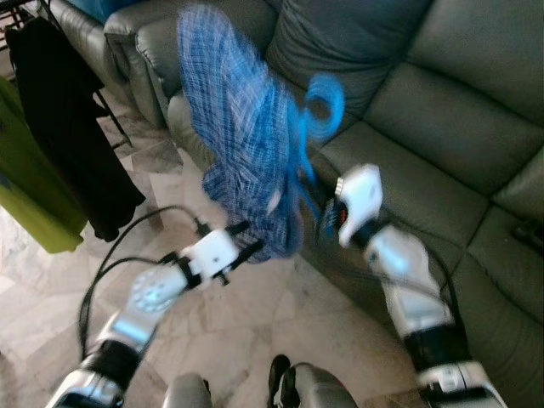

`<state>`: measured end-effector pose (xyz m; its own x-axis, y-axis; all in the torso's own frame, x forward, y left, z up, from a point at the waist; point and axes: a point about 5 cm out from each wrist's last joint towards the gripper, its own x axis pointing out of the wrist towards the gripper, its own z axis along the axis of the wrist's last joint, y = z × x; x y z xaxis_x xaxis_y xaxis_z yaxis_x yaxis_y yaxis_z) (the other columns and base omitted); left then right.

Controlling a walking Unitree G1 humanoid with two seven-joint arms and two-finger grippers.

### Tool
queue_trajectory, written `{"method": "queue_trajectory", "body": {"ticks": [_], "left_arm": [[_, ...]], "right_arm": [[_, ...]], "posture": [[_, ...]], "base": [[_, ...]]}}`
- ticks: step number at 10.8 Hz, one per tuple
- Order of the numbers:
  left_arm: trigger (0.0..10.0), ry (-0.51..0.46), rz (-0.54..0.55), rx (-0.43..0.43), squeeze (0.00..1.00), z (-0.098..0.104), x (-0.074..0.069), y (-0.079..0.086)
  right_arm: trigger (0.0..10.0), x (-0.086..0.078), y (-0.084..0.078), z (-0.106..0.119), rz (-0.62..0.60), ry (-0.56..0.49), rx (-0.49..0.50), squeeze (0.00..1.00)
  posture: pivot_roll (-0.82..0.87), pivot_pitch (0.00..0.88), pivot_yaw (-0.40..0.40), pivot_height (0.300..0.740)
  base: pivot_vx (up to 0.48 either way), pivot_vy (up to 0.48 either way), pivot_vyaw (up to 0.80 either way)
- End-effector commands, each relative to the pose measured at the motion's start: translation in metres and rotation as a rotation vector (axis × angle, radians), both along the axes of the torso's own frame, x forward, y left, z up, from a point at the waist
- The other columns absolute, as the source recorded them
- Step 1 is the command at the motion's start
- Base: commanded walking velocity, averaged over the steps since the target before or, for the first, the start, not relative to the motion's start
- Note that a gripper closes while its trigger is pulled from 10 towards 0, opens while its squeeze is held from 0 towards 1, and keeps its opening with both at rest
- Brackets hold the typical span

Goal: Hang hanger

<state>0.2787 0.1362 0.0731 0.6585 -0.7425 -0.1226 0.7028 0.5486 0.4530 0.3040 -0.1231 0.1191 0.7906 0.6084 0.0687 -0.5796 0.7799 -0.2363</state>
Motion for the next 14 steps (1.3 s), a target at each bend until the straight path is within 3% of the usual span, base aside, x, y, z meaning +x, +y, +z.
{"method": "queue_trajectory", "body": {"ticks": [1,4,5,7,10,13,14], "left_arm": [[10.0,-0.022,0.006,-0.007,1.00,0.004,-0.001,0.003],[10.0,-0.081,0.079,0.080,1.00,0.012,-0.002,0.039],[10.0,-0.145,0.075,0.167,1.00,0.017,-0.002,0.050],[10.0,-0.183,0.111,0.195,1.00,0.026,0.005,0.061],[10.0,-0.212,0.069,0.234,1.00,0.028,0.008,0.057],[10.0,-0.232,0.000,0.327,1.00,0.021,0.007,0.053],[10.0,-0.225,-0.016,0.349,0.60,0.020,0.008,0.053]], "right_arm": [[10.0,-0.002,-0.003,-0.002,0.003,-0.016,-0.030,0.00],[10.0,-0.019,-0.030,-0.030,0.028,0.013,-0.140,0.00],[10.0,-0.030,-0.038,-0.043,0.083,0.071,-0.182,0.00],[10.0,-0.046,-0.048,-0.059,0.206,0.120,-0.289,0.00],[10.0,-0.053,-0.057,-0.068,0.293,0.191,-0.343,0.00],[10.0,-0.050,-0.059,-0.067,0.389,0.187,-0.412,0.00],[10.0,-0.049,-0.060,-0.065,0.407,0.177,-0.427,0.00]], "posture": [[0.02,0.147,-0.081,0.740],[0.03,0.151,-0.081,0.740],[0.03,0.153,-0.081,0.740],[0.03,0.153,-0.079,0.740],[0.03,0.154,-0.078,0.740],[0.03,0.152,-0.078,0.740],[0.03,0.149,-0.078,0.740]], "base": [[0.000,0.000,0.00],[0.000,0.000,0.00],[0.000,0.000,0.00],[0.000,0.000,0.00],[0.000,0.000,0.00],[0.000,0.000,0.00],[0.000,0.000,0.00]]}}
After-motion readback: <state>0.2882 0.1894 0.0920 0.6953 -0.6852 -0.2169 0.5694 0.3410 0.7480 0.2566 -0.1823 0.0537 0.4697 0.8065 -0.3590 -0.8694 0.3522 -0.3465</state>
